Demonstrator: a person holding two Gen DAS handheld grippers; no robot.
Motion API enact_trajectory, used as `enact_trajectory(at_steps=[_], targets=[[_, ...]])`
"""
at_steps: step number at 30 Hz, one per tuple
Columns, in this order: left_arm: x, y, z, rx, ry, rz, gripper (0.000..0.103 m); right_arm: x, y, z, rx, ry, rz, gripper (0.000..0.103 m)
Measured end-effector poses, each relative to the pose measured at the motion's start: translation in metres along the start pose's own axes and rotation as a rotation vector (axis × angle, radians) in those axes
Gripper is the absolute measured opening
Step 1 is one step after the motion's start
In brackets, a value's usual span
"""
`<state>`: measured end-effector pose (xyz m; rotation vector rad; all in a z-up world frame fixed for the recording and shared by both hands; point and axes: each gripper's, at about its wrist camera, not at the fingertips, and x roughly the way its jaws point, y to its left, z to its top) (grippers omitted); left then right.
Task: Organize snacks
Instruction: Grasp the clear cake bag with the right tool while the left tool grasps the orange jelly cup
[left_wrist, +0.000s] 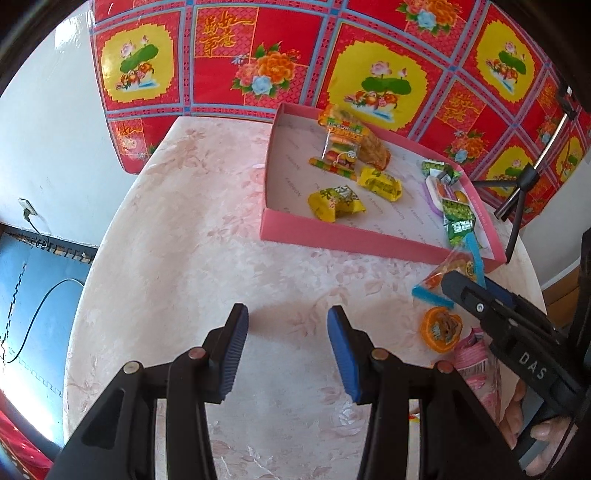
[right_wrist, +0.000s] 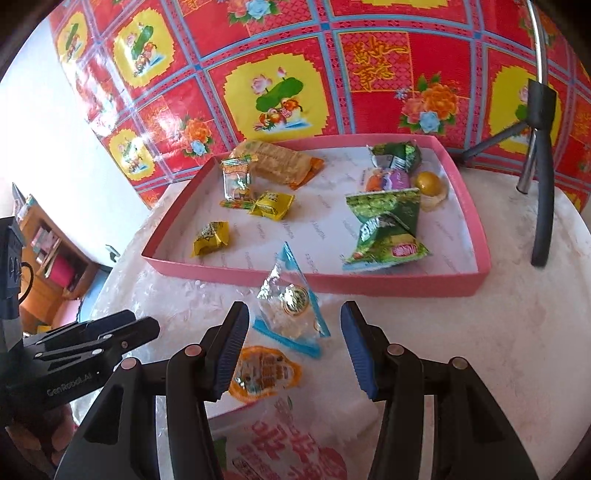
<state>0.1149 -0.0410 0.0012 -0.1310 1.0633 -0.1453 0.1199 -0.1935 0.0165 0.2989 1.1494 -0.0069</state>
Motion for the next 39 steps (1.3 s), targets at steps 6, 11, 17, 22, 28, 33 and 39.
enact_trajectory(at_steps=[6,11,17,22,28,33,39], targets=[[0.0,-0.002,-0.001,0.004,0.001,-0.004,0.047,0.003,0.001,-0.001,-0.008,0.012,0.017,0.028],[0.0,-0.012,-0.003,0.02,0.005,-0.013,0.047,-0.002,-0.006,-0.003,0.005,-0.002,0.015,0.025],[-0.002,-0.027,-0.001,0.051,0.009,-0.04,0.047,-0.02,-0.02,-0.005,0.019,-0.031,0.007,0.025],[-0.001,-0.044,0.002,0.077,0.029,-0.074,0.047,-0.036,-0.032,-0.009,0.007,-0.05,-0.022,0.025],[0.005,-0.069,0.006,0.119,0.055,-0.128,0.047,-0.051,-0.05,-0.017,0.014,-0.056,-0.058,0.025],[0.014,-0.087,0.005,0.155,0.081,-0.142,0.047,-0.06,-0.066,-0.024,0.036,-0.052,-0.075,0.025],[0.016,-0.101,0.003,0.186,0.097,-0.152,0.048,-0.064,-0.083,-0.033,0.069,-0.043,-0.078,0.025]])
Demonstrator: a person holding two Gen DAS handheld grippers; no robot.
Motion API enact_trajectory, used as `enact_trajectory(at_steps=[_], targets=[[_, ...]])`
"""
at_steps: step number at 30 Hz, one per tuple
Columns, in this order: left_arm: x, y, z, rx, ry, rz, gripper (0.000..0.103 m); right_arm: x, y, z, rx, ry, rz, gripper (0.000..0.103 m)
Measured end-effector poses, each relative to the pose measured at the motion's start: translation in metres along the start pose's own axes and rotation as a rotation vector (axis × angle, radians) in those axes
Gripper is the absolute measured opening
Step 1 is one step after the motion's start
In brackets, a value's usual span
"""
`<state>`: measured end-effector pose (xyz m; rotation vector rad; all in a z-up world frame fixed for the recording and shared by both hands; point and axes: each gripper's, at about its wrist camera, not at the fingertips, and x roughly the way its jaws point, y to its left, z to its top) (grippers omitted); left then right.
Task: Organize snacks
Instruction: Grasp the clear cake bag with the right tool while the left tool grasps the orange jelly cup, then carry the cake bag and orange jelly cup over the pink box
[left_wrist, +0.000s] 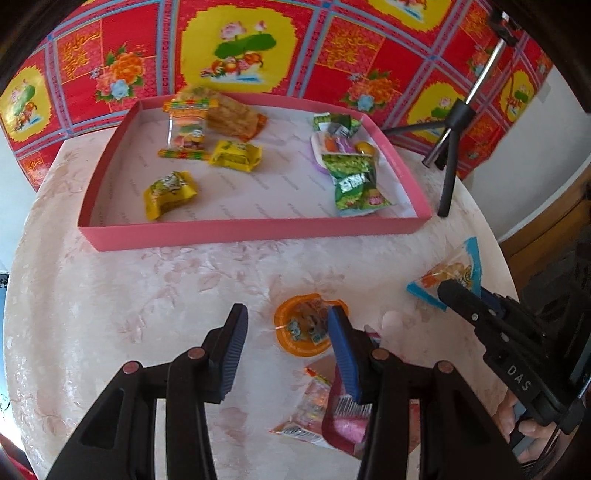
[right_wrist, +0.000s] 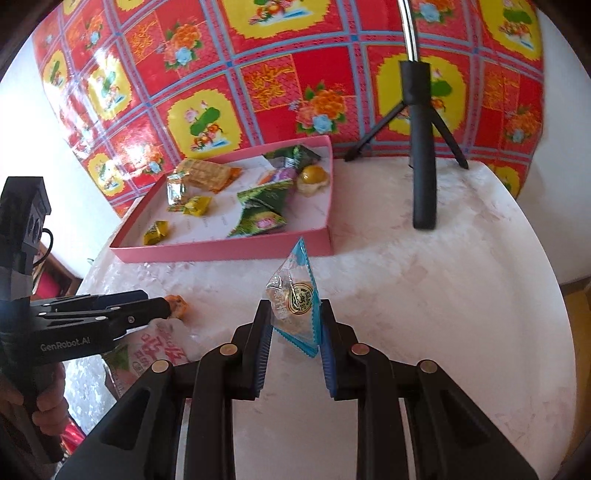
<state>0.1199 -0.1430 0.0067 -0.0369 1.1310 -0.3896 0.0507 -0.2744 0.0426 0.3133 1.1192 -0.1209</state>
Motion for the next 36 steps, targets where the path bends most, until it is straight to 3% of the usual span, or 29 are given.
enact_trajectory(at_steps=[4,18,30,32,34,36], targets=[[0.006,-0.006,-0.001,0.008,0.018,-0.002,0.048,0.004,-0.006,-0.006,0.019,0.015,0.005,0.025],[0.005,-0.013,-0.008,0.063,-0.026,0.091,0.048,0.01,-0.008,-0.013,0.03,0.022,0.029,0.026],[0.003,-0.012,-0.01,0.07,-0.037,0.085,0.043,0.011,-0.008,-0.014,0.028,0.012,0.034,0.026],[0.002,-0.011,-0.011,0.07,-0.041,0.087,0.039,0.011,-0.009,-0.014,0.029,0.011,0.035,0.026],[0.002,-0.01,-0.011,0.06,-0.038,0.062,0.026,0.011,-0.009,-0.014,0.036,0.008,0.037,0.026],[0.003,-0.01,-0.011,0.055,-0.04,0.054,0.022,0.01,-0.01,-0.015,0.039,0.005,0.038,0.026]])
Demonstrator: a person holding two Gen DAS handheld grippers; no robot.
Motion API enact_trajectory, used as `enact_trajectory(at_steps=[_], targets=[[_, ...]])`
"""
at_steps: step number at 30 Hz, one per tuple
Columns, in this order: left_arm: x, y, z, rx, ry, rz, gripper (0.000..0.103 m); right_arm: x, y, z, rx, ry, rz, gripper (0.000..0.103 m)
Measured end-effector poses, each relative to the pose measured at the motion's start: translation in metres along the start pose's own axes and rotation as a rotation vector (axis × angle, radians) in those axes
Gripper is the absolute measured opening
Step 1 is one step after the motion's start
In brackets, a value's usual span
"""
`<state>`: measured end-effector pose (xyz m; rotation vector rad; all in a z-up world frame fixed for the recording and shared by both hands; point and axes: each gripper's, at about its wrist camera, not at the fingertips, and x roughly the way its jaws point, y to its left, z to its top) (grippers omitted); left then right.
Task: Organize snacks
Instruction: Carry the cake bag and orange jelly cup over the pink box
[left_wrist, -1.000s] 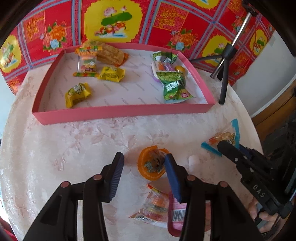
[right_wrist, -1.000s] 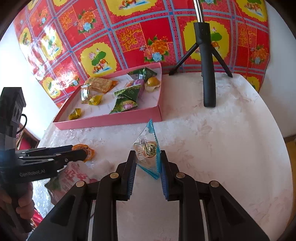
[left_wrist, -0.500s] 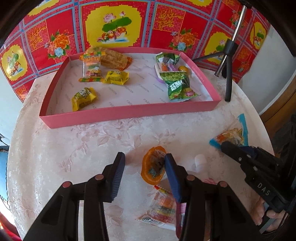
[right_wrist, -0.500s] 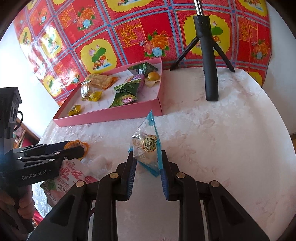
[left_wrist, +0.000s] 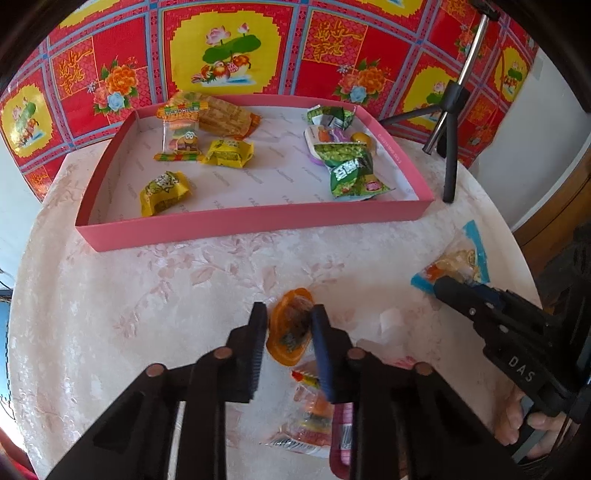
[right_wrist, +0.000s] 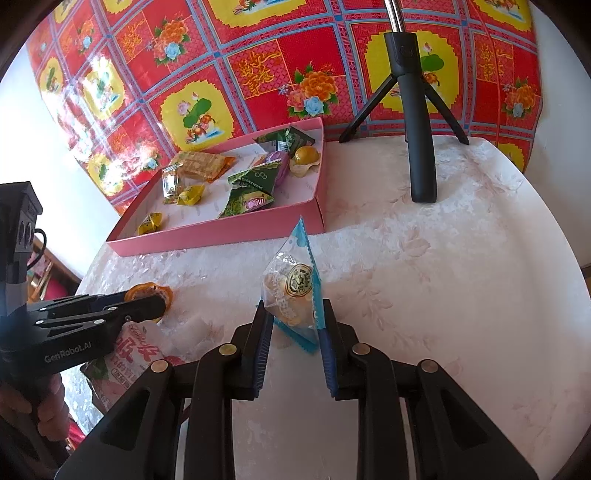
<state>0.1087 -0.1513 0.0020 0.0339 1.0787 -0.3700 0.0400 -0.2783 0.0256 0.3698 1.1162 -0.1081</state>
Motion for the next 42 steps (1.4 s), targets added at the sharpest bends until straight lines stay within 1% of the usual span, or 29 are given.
enact_trajectory(at_steps=[4,10,21,26,42], targets=[[-0.002,0.002,-0.001,-0.018,-0.002,-0.017,0.021,-0.001,-0.001,0.0,0.003,-0.006,0.003,0.023],[-0.006,0.01,-0.002,-0.054,-0.012,-0.019,0.021,-0.005,0.003,0.001,0.0,-0.022,0.004,0.022],[-0.03,0.029,0.008,-0.107,-0.083,-0.013,0.021,-0.012,0.021,0.006,-0.035,-0.04,0.015,0.021],[-0.039,0.033,0.016,-0.092,-0.124,0.014,0.021,-0.013,0.032,0.011,-0.059,-0.039,0.034,0.021],[-0.035,0.035,0.06,-0.064,-0.187,0.028,0.021,0.004,0.06,0.055,-0.126,-0.048,0.076,0.021]])
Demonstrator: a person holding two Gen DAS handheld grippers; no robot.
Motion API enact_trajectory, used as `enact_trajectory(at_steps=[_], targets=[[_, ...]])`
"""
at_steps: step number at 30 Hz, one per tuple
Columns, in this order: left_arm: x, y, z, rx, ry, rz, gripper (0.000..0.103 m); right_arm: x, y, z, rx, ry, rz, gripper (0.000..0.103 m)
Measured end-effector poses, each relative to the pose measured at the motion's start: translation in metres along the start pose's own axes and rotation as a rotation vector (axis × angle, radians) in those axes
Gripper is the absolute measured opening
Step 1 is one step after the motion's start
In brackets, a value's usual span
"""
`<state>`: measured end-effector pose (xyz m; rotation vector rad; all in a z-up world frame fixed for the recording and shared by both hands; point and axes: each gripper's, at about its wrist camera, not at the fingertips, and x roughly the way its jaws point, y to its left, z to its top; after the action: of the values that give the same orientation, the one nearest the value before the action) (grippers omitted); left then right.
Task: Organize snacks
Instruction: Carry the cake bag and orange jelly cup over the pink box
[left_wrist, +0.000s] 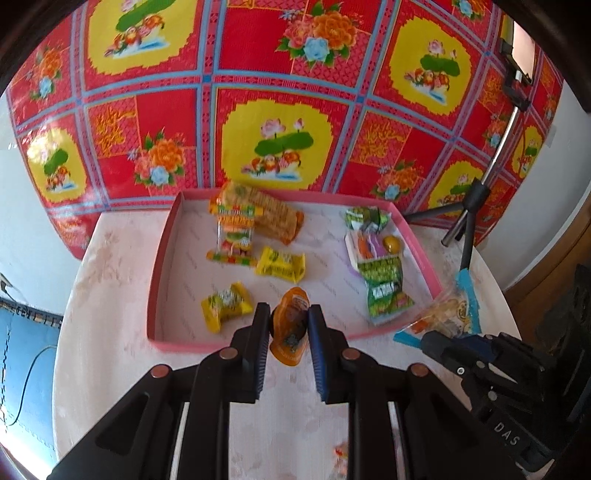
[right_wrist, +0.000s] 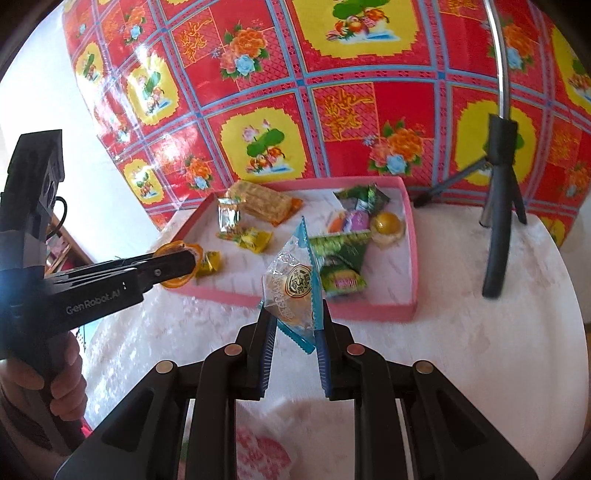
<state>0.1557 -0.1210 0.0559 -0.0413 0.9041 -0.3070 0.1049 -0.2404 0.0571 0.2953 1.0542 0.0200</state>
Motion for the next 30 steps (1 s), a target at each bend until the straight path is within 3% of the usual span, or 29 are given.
enact_trajectory(at_steps=[30], targets=[[0.09,0.001,0.059,0.021,0.018,0.012,0.021,0.085,-0.005,0.065,-0.024,0.036,0.014,0.021]])
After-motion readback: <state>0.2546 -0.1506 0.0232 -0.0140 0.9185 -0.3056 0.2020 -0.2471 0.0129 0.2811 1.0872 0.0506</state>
